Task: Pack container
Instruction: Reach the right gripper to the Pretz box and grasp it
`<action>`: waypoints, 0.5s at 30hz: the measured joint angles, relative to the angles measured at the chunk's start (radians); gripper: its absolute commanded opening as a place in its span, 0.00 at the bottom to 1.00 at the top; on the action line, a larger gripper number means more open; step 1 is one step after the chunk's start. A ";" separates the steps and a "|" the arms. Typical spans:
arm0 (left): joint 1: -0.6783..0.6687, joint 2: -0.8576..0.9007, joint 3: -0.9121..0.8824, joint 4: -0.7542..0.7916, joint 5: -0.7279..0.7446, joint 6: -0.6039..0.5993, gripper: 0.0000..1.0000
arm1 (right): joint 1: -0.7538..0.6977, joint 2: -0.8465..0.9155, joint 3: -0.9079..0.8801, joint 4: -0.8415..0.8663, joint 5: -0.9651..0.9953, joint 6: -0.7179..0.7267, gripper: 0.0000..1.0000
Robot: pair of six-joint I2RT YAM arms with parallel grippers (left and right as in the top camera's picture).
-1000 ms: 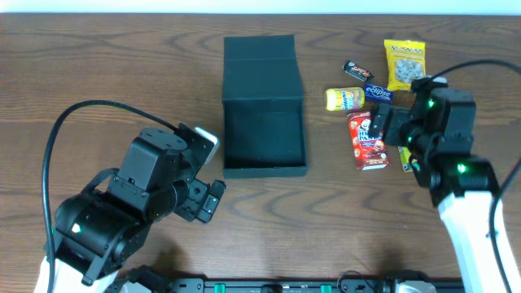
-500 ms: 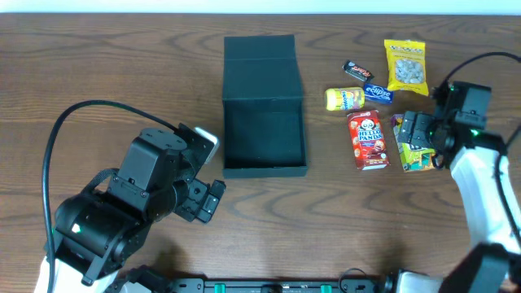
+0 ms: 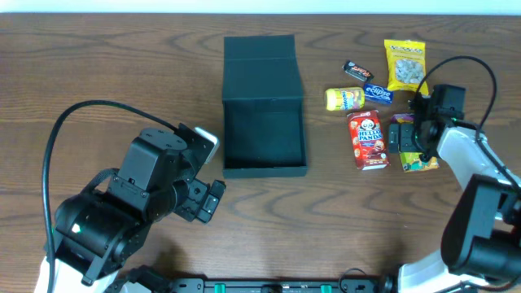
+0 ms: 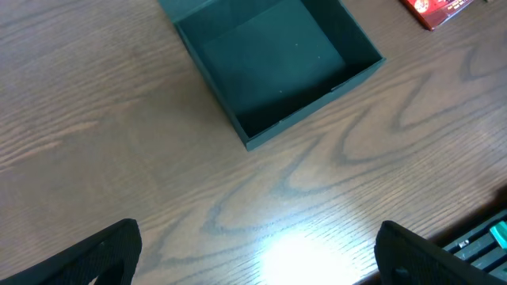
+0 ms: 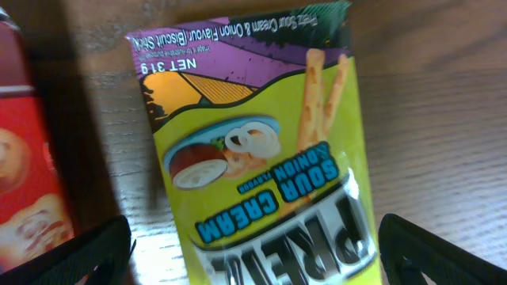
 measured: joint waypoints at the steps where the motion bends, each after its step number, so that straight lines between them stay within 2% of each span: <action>1: 0.000 0.000 0.000 0.000 0.000 0.000 0.95 | 0.000 0.011 0.000 0.006 0.000 -0.003 0.99; 11: 0.000 0.000 0.000 0.000 0.000 0.000 0.95 | -0.041 0.069 0.012 0.032 -0.012 -0.011 0.99; 15: 0.000 0.000 0.000 0.000 0.000 0.000 0.95 | -0.041 0.072 0.013 0.039 -0.013 -0.011 0.91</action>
